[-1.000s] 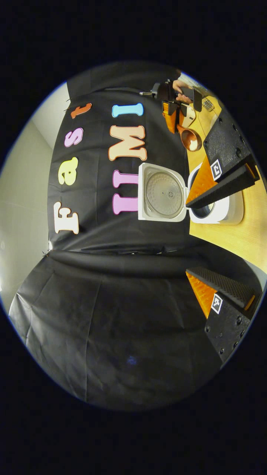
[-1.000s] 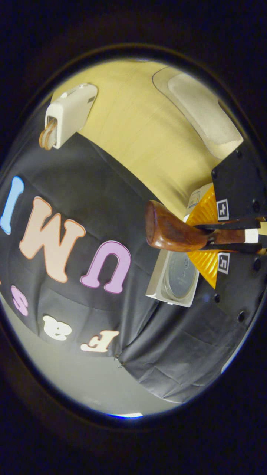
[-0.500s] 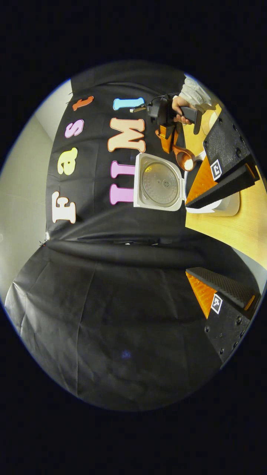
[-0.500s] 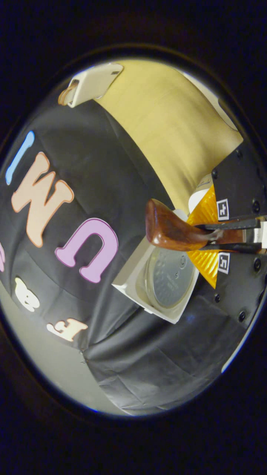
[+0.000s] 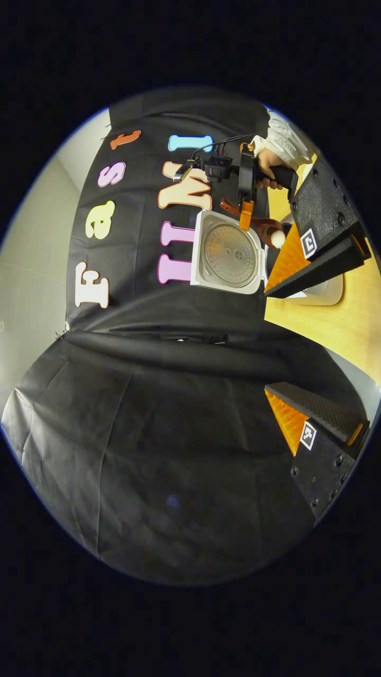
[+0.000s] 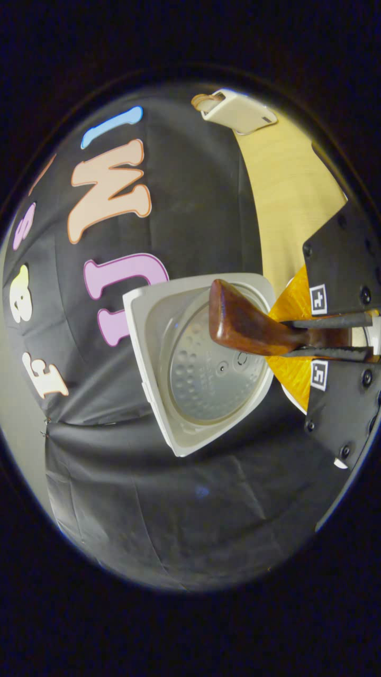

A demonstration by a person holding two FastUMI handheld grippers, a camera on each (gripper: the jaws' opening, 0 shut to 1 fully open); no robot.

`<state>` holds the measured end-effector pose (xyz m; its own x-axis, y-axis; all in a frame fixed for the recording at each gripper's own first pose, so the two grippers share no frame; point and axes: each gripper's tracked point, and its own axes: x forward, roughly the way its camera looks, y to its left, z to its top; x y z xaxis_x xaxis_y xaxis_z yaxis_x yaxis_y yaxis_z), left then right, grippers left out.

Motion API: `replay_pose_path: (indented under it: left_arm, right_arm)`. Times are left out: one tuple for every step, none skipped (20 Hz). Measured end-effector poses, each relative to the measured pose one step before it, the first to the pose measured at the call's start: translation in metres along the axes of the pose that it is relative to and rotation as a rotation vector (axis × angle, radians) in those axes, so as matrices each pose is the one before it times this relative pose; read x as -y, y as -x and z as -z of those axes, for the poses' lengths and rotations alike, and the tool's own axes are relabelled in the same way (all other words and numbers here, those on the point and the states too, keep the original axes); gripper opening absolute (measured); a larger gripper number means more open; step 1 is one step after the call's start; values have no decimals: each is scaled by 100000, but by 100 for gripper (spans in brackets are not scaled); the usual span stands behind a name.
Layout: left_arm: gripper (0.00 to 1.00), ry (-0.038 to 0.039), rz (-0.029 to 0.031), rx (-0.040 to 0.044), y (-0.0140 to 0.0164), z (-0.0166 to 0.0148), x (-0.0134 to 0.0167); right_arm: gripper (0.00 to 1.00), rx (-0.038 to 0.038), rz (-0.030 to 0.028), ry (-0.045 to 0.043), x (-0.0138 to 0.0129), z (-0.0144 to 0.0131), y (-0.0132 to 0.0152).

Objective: Close the left gripper, press the button to open the rice cooker; take a wooden spoon from the chopstick holder with the right hand, scoop a spoonful of rice and pour it into the rice cooker, then put the wooden spoon back into the chopstick holder.

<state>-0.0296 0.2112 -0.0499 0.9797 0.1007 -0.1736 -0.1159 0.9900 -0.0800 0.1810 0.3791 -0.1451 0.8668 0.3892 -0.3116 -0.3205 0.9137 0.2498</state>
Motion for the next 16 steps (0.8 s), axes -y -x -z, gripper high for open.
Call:
replay_pose_path:
  left_arm:
    - [93,-228,-94,197,-20,-52,-64]
    - [93,21,87,137,-68,-63,34]
    - [93,163,65,92,-66,5,43]
    - [93,190,-6,17,37,-7,-14]
    - [93,285,21,30,-39,89,27]
    - [92,305,123,-39,47,29,-14]
    - [93,264,201,147,10,-79,17]
    - [93,114,284,147,-46,38,150]
    - [93,-31,177,109,-45,-99,117]
    - [93,67,313,318,-77,-99,69]
    - [93,182,318,174,-136,-50,178]
    - [93,181,470,366,-90,-155,221]
    - [93,52,461,317,-166,-193,303]
    - [93,0,439,103,-48,-38,210]
    - [93,-60,619,191,-92,-109,217]
    - [93,-50,483,277,-7,-41,260]
  right_arm:
    - [19,102,66,2647,-373,-109,-25]
    - [15,475,255,3486,-382,-255,19]
    - [15,652,-27,3948,-269,-314,-24]
    - [15,680,-422,4076,-386,-169,47]
    - [15,252,-366,3999,-282,-162,75]
    - [15,445,-726,3888,-515,-140,91]
    - [15,317,-591,3925,-439,-193,107]
    - [15,114,-53,4155,-326,-95,148]
    - [15,555,202,5227,-273,-343,268]
    - [15,1842,55,5709,-382,-553,362]
    - [15,2540,-161,5414,-350,-704,307]
    - [15,2084,-202,4442,-220,-278,272]
    - [15,1825,-35,3613,-143,-376,283]
    - [15,1507,320,3096,-243,-309,160]
    - [15,1423,250,2818,-65,-361,168]
    - [15,1372,765,3258,33,-258,28]
